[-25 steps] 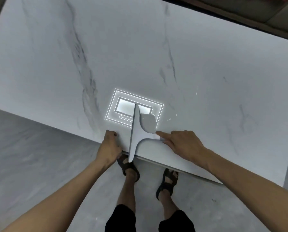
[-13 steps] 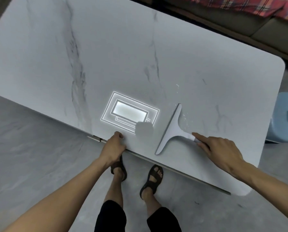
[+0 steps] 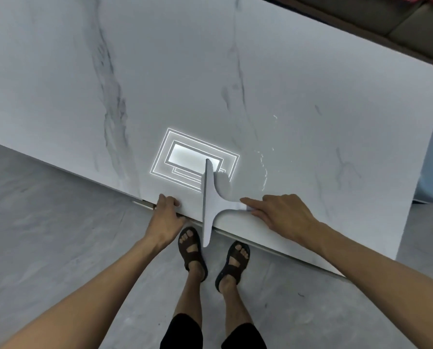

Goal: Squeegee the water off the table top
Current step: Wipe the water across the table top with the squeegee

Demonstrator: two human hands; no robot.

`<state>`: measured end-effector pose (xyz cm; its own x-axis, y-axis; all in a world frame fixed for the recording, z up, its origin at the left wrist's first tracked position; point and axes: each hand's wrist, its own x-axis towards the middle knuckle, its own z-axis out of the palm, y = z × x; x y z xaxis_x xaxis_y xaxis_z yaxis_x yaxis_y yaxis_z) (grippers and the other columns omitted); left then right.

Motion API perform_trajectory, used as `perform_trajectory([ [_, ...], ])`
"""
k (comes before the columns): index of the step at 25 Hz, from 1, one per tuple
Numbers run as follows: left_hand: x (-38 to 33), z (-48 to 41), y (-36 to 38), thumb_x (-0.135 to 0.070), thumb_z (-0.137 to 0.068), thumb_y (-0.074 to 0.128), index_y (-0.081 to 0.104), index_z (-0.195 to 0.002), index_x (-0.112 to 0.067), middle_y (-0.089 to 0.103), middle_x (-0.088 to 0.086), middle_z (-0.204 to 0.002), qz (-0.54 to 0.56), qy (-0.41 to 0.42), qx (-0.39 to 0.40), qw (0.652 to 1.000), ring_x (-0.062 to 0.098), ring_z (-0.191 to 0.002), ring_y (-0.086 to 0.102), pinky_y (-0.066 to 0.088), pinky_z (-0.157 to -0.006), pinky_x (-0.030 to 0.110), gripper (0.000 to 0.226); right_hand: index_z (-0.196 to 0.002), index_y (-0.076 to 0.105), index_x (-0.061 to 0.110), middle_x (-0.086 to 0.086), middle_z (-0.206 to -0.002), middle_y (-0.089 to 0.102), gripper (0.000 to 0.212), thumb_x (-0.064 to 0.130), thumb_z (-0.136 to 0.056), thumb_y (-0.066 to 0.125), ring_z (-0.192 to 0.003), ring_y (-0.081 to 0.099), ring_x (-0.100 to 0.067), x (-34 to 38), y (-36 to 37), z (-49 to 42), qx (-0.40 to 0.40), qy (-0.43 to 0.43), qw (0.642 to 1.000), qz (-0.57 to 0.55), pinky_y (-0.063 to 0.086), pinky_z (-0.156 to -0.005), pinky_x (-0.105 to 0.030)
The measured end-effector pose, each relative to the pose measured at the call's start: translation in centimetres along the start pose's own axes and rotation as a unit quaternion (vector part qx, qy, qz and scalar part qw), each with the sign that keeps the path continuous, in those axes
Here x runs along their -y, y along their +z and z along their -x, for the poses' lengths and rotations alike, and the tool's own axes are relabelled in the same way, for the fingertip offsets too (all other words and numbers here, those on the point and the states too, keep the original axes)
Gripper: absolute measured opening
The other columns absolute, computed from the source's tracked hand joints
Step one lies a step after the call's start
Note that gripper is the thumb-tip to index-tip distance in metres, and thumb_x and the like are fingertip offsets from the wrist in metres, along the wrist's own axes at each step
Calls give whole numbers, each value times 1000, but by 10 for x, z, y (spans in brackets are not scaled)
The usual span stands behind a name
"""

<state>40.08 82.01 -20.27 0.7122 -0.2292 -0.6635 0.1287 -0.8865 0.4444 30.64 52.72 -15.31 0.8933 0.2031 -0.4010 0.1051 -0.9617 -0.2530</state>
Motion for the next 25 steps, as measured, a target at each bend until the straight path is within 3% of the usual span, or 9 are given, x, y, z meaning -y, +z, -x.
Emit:
perform_trajectory([
  [4,-16,-4,16,-15,-79,63,46,-122,-8,31,14,-129,-70,12,54,996,30,-109,51,47,-86,33,47,-135,42,54,10,-77,60,52,59,-93,10,-66,63,-18,-65,-13,81,5,106,994,31,40,-51,-29],
  [8,-26,-3,15,-16,-80,59,46,-121,-12,40,13,-126,-60,-12,48,997,27,-102,54,48,-76,33,42,-134,36,57,11,-74,58,52,62,-92,6,-62,63,-17,-89,-30,122,24,170,983,62,48,-52,-31],
  [11,-27,3,3,-19,-83,53,47,-112,-19,60,2,-101,-22,-37,-28,999,20,-77,56,42,-62,31,29,-133,41,53,9,-74,60,52,60,-94,7,-56,61,-20,-64,-38,99,23,121,990,69,43,-46,-29],
  [17,-5,-6,-38,-12,-83,52,47,-106,-17,59,3,-94,64,-82,-100,990,25,-74,58,42,-61,33,24,-143,36,43,-3,-95,65,42,46,-103,28,-74,63,-27,44,-26,-53,54,-55,997,24,34,-57,-30],
  [22,-6,-16,-48,-16,-84,55,46,-108,-18,59,1,-86,88,-73,-18,993,16,-68,55,38,-56,31,26,-140,41,41,-5,-95,66,39,44,-103,30,-78,64,-30,52,-29,-103,17,-54,998,37,32,-59,-31],
  [25,-18,-17,-42,-17,-83,55,47,-107,-21,56,-1,-79,88,-61,4,994,15,-62,52,34,-52,29,26,-137,41,48,1,-99,67,39,52,-100,28,-90,66,-28,7,-37,-86,2,18,1000,-11,36,-63,-32],
])
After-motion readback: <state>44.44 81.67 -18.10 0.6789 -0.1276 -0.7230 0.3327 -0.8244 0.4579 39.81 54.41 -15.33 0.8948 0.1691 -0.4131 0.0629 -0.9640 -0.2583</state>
